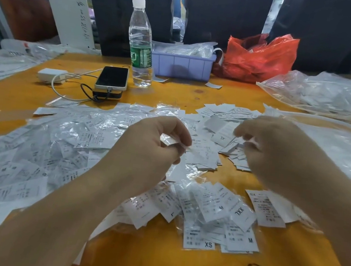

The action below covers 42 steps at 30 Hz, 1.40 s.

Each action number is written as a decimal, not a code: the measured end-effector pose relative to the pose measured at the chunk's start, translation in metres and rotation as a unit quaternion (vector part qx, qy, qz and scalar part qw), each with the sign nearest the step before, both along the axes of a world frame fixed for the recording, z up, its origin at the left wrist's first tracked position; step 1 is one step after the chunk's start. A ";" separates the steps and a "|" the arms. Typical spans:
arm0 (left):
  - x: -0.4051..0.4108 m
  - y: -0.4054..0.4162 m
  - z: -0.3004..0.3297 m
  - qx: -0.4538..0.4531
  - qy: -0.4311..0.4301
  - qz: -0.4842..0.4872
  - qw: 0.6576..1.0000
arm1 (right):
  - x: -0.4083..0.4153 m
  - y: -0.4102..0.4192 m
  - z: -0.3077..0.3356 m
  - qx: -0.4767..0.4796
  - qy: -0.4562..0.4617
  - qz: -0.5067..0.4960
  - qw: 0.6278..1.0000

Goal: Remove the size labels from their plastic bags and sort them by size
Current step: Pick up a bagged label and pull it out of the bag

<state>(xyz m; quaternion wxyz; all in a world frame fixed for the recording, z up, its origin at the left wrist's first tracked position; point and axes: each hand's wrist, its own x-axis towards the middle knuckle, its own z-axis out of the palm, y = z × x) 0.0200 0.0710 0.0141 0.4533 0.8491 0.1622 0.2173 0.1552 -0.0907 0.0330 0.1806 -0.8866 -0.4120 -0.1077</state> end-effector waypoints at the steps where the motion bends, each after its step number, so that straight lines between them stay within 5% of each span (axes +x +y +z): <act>1: 0.000 0.000 0.000 0.007 0.006 0.004 1.000 | 0.002 -0.002 0.004 0.007 -0.010 -0.026 1.000; 18: 0.001 -0.017 -0.007 0.090 0.006 -0.056 0.994 | 0.001 -0.022 0.008 -0.243 -0.024 -0.191 0.951; 42: 0.001 -0.018 -0.010 0.119 0.028 -0.074 0.990 | 0.038 -0.041 0.000 -0.177 0.053 -0.108 0.977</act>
